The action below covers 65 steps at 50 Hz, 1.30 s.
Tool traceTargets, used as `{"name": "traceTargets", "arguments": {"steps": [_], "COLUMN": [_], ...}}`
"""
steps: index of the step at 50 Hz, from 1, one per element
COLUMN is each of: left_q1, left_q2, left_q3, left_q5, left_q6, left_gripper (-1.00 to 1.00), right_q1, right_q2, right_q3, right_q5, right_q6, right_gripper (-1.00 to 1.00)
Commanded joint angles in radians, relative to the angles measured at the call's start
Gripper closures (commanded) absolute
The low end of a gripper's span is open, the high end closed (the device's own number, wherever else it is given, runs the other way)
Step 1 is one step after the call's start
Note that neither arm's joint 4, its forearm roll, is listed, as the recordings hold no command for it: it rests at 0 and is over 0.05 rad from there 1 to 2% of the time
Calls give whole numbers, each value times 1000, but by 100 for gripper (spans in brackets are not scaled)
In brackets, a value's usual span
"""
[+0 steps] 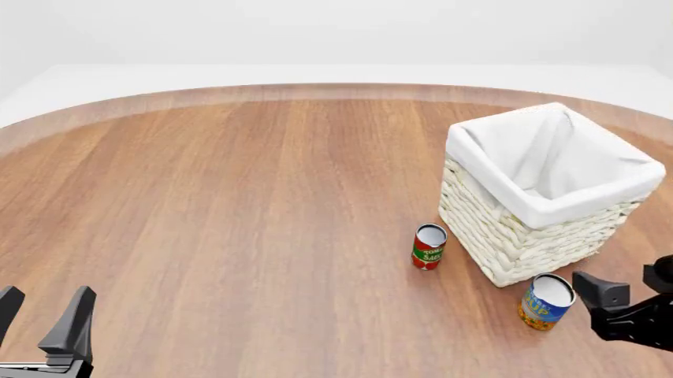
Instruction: Pick up the alphabet soup and the cream cheese box, and put them in the basket.
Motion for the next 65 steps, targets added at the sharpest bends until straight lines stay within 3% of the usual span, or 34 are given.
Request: {"name": "traceTargets", "arguments": {"steps": [1,46,65], "left_q1": [0,0,0], "left_q2": [0,0,0], "left_q3": [0,0,0], "left_q5": [0,0,0], "left_q6": [0,0,0], "left_gripper": [-100,-100,-100], "right_q1": [1,-6,-20], "right_q2": [0,-12,-26], "right_q3": [28,80,69], "right_q5": [1,14,29], "right_q6": [16,60,49], "right_gripper": [-100,-100,-100]}}
